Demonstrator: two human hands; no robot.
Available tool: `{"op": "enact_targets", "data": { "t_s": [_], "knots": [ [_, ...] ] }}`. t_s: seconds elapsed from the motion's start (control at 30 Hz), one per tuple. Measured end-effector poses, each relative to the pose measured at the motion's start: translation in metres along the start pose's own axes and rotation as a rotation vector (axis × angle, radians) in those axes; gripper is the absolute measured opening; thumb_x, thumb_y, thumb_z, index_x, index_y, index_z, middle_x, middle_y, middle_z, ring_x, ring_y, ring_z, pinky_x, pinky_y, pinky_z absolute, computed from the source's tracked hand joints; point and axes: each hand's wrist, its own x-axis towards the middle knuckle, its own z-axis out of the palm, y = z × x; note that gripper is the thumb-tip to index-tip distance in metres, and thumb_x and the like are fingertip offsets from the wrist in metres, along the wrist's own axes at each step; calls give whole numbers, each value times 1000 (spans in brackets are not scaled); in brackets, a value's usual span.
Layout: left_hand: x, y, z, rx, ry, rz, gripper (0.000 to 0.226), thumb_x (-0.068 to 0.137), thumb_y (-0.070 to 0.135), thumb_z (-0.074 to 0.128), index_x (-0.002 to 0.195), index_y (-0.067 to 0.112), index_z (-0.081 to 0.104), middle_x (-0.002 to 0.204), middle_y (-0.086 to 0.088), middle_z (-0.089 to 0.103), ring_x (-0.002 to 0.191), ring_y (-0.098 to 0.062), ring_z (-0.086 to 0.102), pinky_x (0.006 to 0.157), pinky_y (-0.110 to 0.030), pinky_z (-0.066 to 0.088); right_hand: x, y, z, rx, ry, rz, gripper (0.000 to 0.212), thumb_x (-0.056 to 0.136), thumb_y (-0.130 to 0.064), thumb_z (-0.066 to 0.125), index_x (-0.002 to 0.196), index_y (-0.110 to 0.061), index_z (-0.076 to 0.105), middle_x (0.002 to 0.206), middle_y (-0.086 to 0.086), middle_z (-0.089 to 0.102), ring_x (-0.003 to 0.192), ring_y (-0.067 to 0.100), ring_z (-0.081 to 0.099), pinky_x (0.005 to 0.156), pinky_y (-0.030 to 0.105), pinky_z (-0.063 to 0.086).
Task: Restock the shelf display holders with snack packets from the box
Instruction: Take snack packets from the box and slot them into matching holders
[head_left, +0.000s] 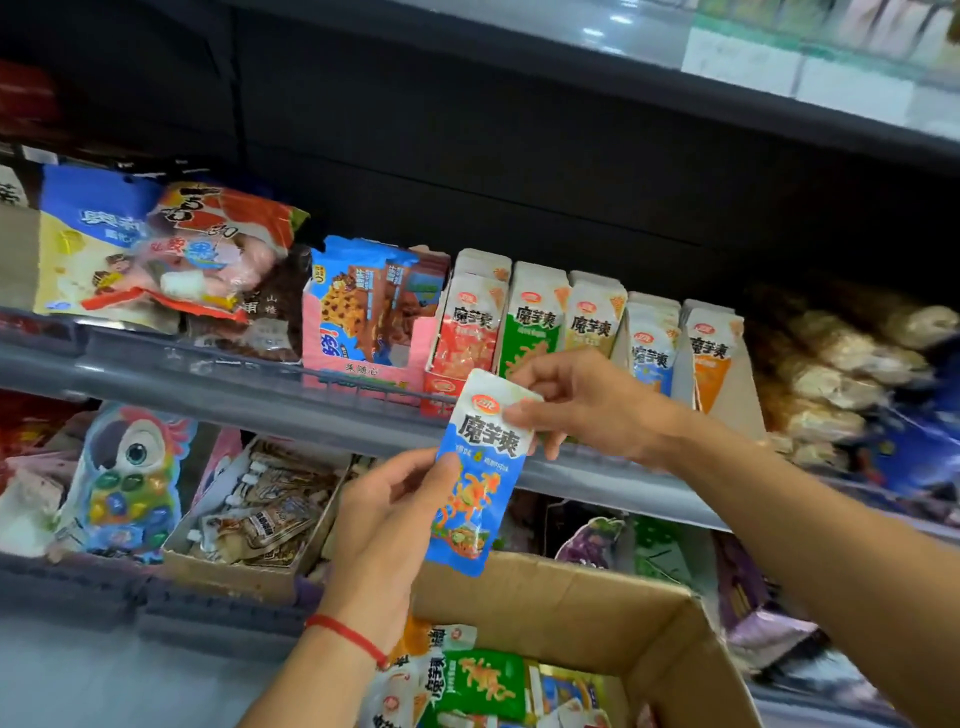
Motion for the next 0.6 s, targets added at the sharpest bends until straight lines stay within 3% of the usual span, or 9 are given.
{"op": "enact_targets", "data": {
  "t_s": [0.1, 0.2, 0.37, 0.43, 0.53, 0.6],
  "knots": [
    [-8, -10, 10, 109, -98, 47, 15, 86, 19, 73, 100, 15, 79, 95, -6, 80, 85, -15, 74, 66, -22, 57, -27, 6, -23, -94, 101, -49, 11, 93, -7, 71, 99, 3, 68, 89, 15, 77, 69, 17, 67, 54, 26, 55],
    [-10, -17, 11, 220, -98, 86, 16, 90, 19, 73, 98, 31, 79, 101, 3, 78, 95, -13, 72, 69, -26, 55, -50, 8, -68, -230, 352, -115, 8, 92, -14, 74, 97, -8, 71, 87, 14, 76, 68, 14, 68, 61, 37, 57],
    [-14, -19, 7, 315, -103, 70, 19, 90, 15, 72, 102, 30, 74, 100, 8, 77, 96, -11, 72, 75, -29, 57, -74, 12, -142, -554, 769, -158, 3, 95, -23, 72, 97, -22, 70, 85, -6, 75, 62, 0, 65, 60, 24, 53],
    [-13, -20, 8, 344, -102, 69, 21, 89, 14, 72, 102, 30, 73, 99, 9, 77, 95, -12, 72, 76, -32, 58, -70, 20, -156, -619, 822, -102, 8, 95, -23, 71, 102, -18, 71, 89, -4, 74, 63, -1, 63, 61, 24, 53],
    [-11, -21, 9, 358, -84, 47, 25, 90, 5, 70, 103, 26, 73, 95, 7, 77, 93, -14, 72, 79, -37, 59, -56, 35, -167, -662, 810, -26, 14, 95, -23, 72, 105, -13, 71, 93, 3, 74, 74, 12, 70, 69, 41, 61],
    [-9, -21, 9, 367, -84, 43, 26, 90, 2, 69, 104, 24, 72, 95, 5, 78, 91, -15, 73, 78, -38, 60, -46, 43, -170, -682, 757, 19, 15, 95, -24, 72, 105, -12, 72, 94, 3, 74, 81, 17, 71, 74, 45, 62]
  ]
}}
